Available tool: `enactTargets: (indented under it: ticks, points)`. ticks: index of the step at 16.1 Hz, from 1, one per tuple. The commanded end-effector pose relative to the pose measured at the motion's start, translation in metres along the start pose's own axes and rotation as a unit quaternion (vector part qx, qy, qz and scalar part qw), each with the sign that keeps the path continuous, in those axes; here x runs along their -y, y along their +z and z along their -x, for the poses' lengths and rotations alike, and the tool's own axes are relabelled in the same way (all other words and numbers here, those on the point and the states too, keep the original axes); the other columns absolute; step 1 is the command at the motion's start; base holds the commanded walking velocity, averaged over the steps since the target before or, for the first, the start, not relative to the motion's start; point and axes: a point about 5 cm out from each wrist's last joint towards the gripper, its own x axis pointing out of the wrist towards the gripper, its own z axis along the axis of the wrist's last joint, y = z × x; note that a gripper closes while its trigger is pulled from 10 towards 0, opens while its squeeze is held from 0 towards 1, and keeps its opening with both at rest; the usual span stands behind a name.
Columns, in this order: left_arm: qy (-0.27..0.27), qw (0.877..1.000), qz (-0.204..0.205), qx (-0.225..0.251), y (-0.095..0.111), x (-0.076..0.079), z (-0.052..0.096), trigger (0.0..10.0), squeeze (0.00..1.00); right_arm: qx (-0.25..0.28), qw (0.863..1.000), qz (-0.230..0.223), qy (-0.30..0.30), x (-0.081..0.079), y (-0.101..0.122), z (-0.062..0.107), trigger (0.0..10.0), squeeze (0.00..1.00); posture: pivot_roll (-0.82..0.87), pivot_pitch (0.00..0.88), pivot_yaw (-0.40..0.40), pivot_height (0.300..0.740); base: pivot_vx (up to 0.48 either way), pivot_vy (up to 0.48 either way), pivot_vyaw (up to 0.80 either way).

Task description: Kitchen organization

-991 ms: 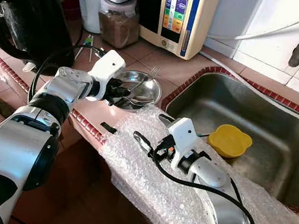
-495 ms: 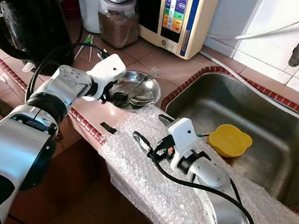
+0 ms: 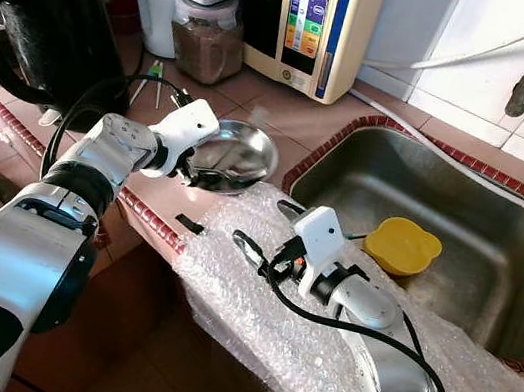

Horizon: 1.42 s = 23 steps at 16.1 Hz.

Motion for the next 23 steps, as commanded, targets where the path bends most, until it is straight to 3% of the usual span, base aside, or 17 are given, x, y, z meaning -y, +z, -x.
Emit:
enactTargets:
  ticks: [1,2,3,5,15,21,23]
  points:
    - [0.012,1.000,-0.021,-0.019,-0.001,-0.008,0.005,10.0,0.64,0.000,1.000,0.003,0.003,-0.003,0.001,-0.001,10.0,0.00,-0.08,0.069,0.094,0.740,0.000,0.000,0.00]
    - [0.011,1.000,-0.017,-0.021,-0.002,-0.007,0.005,10.0,0.00,0.000,1.000,0.003,0.003,-0.003,0.001,-0.001,10.0,0.00,-0.08,0.070,0.095,0.740,0.000,0.000,0.00]
    - [0.002,1.000,-0.010,-0.027,-0.004,-0.006,0.005,4.2,0.00,-0.001,1.000,0.003,0.001,-0.002,0.001,-0.001,10.0,0.00,-0.08,0.071,0.096,0.740,0.000,0.000,0.00]
    - [0.000,1.000,-0.005,-0.031,-0.005,-0.006,0.005,0.0,0.00,-0.001,1.000,0.004,0.000,-0.002,0.001,-0.001,10.0,0.00,-0.08,0.070,0.097,0.740,0.000,0.000,0.00]
    - [-0.019,0.998,0.021,-0.048,-0.008,-0.001,0.003,0.0,0.00,-0.002,1.000,0.006,-0.007,0.001,0.001,-0.001,10.0,0.00,-0.08,0.070,0.099,0.740,0.000,0.000,0.00]
    - [0.038,0.991,0.127,0.007,0.003,-0.008,0.003,0.0,0.00,-0.006,1.000,0.009,-0.012,0.003,0.000,0.000,10.0,0.00,-0.08,0.071,0.097,0.740,0.000,0.000,0.00]
    - [0.049,0.988,0.144,0.014,0.004,-0.010,0.003,0.0,0.00,-0.007,1.000,0.011,-0.014,0.004,0.000,-0.001,10.0,0.00,-0.08,0.069,0.096,0.740,0.000,0.000,0.00]
